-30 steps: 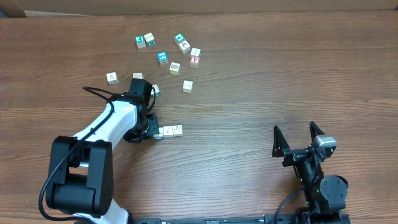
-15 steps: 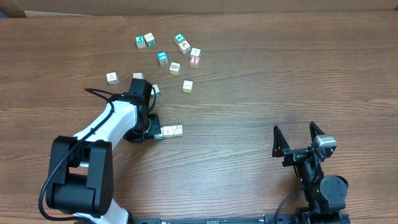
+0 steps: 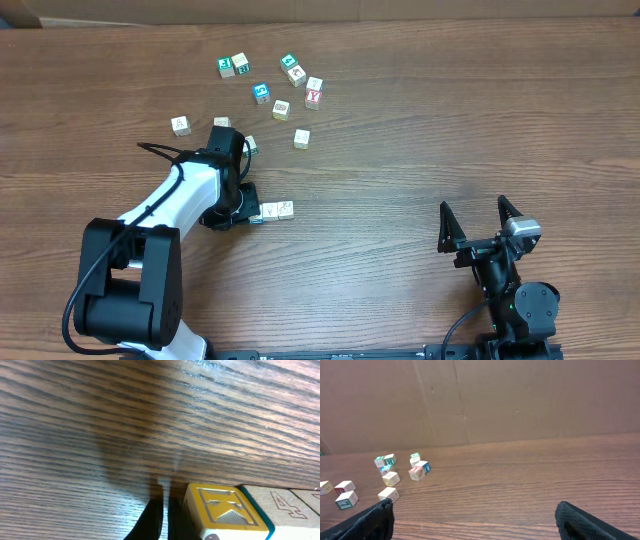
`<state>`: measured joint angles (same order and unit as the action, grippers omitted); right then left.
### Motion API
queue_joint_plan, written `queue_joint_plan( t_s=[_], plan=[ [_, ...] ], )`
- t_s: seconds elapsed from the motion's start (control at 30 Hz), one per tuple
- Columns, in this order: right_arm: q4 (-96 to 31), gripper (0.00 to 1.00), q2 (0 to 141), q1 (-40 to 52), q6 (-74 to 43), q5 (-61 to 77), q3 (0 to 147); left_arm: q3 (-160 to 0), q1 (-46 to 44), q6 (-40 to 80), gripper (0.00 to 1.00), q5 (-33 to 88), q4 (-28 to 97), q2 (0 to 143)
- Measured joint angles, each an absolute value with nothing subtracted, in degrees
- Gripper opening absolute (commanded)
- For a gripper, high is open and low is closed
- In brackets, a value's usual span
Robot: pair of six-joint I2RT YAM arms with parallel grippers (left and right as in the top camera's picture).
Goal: Form a horizontal line
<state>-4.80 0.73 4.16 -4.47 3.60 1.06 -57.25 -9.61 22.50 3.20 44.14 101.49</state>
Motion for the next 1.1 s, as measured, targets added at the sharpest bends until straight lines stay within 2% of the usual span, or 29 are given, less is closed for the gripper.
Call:
queue_joint_plan(
  t_s=[1.1],
  plan=[
    [-4.8,1.00,0.7,4.2,-4.5,3.6,1.1,-57.3,-9.6,20.7,0.04,3.3,42.4,101.5]
  ],
)
